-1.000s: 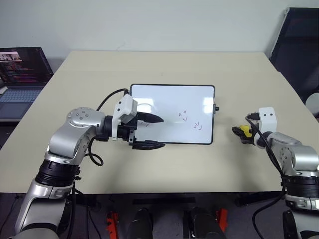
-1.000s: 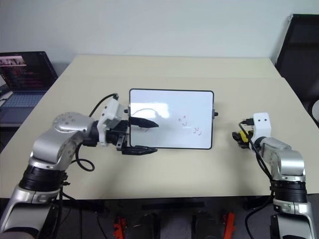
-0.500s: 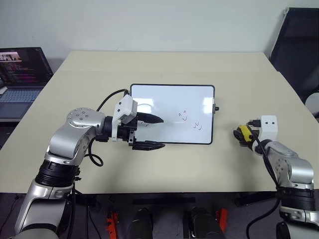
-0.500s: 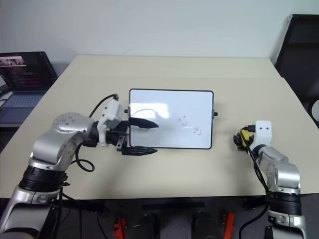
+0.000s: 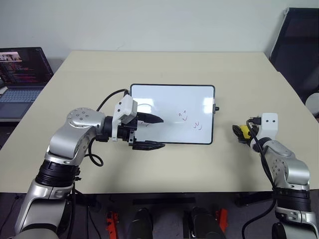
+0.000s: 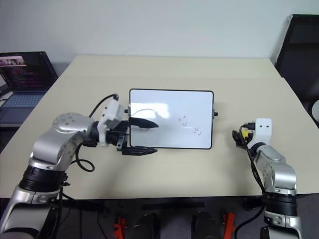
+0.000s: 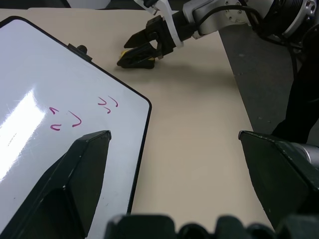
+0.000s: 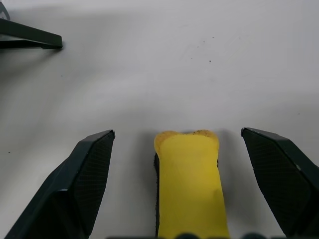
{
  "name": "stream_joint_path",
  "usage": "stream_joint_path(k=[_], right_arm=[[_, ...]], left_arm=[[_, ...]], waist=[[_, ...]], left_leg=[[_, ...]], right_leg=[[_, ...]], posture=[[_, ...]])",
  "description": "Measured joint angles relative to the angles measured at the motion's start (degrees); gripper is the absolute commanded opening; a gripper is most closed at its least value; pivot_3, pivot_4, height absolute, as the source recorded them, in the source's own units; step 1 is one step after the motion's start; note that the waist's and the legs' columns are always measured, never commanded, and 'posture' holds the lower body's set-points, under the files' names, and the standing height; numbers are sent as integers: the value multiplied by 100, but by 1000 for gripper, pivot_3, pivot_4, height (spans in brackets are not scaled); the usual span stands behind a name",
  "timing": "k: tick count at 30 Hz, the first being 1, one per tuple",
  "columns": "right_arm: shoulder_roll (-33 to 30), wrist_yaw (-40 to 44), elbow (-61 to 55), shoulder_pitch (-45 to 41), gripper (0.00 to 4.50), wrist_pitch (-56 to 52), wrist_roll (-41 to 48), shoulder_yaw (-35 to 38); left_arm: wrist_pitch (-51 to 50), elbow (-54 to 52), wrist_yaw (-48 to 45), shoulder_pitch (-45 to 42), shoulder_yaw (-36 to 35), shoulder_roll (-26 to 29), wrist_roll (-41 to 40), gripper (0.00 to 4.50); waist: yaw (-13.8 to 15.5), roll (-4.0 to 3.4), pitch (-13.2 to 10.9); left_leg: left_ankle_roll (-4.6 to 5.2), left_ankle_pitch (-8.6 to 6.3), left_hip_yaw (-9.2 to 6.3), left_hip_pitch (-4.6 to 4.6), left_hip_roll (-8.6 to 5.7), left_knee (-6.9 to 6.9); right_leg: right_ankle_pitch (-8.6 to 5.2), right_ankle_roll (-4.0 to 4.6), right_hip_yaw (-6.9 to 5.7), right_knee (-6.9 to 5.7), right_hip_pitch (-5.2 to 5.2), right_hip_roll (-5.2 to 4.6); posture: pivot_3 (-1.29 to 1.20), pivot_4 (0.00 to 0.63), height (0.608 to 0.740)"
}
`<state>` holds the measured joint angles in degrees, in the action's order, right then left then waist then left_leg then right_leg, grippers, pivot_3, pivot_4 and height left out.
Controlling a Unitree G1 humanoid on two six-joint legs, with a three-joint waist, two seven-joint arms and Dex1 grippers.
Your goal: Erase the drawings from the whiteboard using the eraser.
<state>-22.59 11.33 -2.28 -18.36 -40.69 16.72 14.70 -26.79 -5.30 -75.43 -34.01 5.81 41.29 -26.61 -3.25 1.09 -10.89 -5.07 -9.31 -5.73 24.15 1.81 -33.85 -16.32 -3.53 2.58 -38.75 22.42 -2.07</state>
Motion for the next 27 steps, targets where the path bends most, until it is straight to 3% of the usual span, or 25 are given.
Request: stream_joint_path(k=[8,16,27], right_arm=[[-290,-65,-12,-209,4226,-777,-33,-79],[-982,525,322,-1147,4226,-2028,173,-205],[-1249,986,1274,-1604,4226,-2343,132,-577]], left_arm=[[37,1,31,0,1,-5,20,4500],[105,-3,121,91,4,-14,34,4500],[106,-144,282,268,5,-19,33,4500]], waist=[[-2,0,0],[0,-3,-2],[-2,-3,-2]], left_leg=[[0,0,1,-2,0,0],[0,0,0,-1,0,0],[0,0,1,0,0,0]], right_leg=[[0,0,1,-3,0,0],[-1,2,-1,-1,0,0],[0,0,0,1,0,0]], posture=[[0,150,740],[0,150,740],[0,150,740]])
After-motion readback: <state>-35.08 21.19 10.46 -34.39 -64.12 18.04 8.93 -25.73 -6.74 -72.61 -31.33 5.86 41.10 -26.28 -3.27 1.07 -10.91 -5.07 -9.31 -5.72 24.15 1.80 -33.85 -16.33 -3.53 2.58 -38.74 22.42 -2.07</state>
